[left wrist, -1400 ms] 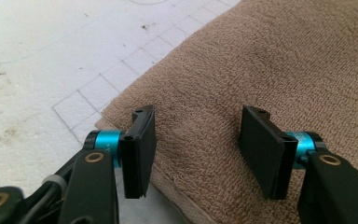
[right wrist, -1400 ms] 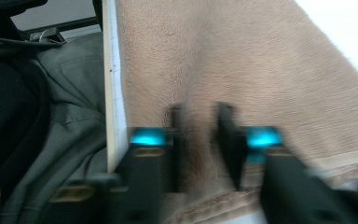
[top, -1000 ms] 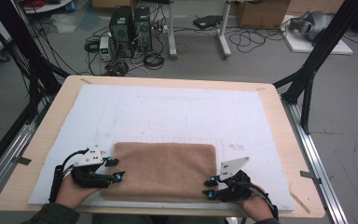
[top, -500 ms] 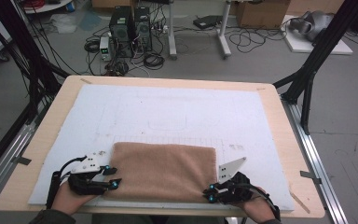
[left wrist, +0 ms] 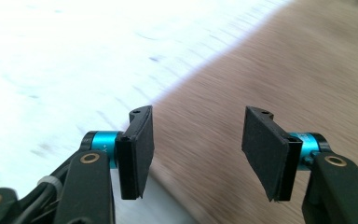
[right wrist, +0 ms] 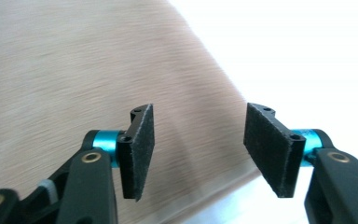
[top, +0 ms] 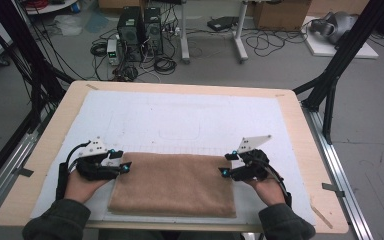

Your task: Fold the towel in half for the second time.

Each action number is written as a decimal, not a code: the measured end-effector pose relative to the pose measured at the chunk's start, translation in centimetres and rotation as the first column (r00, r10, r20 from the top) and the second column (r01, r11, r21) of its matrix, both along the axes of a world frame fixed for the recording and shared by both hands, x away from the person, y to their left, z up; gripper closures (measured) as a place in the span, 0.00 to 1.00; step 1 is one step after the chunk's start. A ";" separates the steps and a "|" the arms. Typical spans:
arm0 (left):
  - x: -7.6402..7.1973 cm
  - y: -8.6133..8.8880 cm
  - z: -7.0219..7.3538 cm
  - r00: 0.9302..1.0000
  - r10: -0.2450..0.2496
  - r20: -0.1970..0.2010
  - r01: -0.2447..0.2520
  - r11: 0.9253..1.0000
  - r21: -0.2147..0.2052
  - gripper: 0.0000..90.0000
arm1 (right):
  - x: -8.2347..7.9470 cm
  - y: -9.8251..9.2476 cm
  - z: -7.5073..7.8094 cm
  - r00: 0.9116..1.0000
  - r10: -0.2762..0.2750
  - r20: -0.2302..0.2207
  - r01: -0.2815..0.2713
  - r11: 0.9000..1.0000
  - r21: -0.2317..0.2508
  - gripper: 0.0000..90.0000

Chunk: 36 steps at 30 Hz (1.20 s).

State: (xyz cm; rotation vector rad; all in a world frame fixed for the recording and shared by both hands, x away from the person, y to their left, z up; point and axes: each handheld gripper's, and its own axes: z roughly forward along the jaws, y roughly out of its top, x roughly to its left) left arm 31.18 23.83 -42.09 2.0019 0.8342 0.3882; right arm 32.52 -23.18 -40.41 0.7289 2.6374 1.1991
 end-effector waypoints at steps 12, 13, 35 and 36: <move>2.5 -0.6 -2.7 0.992 0.015 -0.122 -0.013 1.000 0.010 0.49 | 3.3 0.3 -3.1 0.993 -0.021 -0.116 0.019 1.000 -0.019 0.49; 2.5 -0.6 -2.7 0.990 0.015 -0.138 -0.017 1.000 -0.007 0.53 | 3.3 0.3 -3.2 0.992 -0.008 -0.127 0.006 1.000 -0.016 0.54; 6.6 -1.8 3.1 0.983 0.183 0.026 -0.182 0.983 -0.036 0.89 | 8.0 0.1 2.3 0.996 -0.083 0.019 0.083 0.997 0.001 0.87; 7.1 -1.8 3.5 0.982 0.188 0.035 -0.186 0.982 -0.040 0.89 | 8.6 0.2 2.8 0.996 -0.089 0.031 0.089 0.996 0.000 0.87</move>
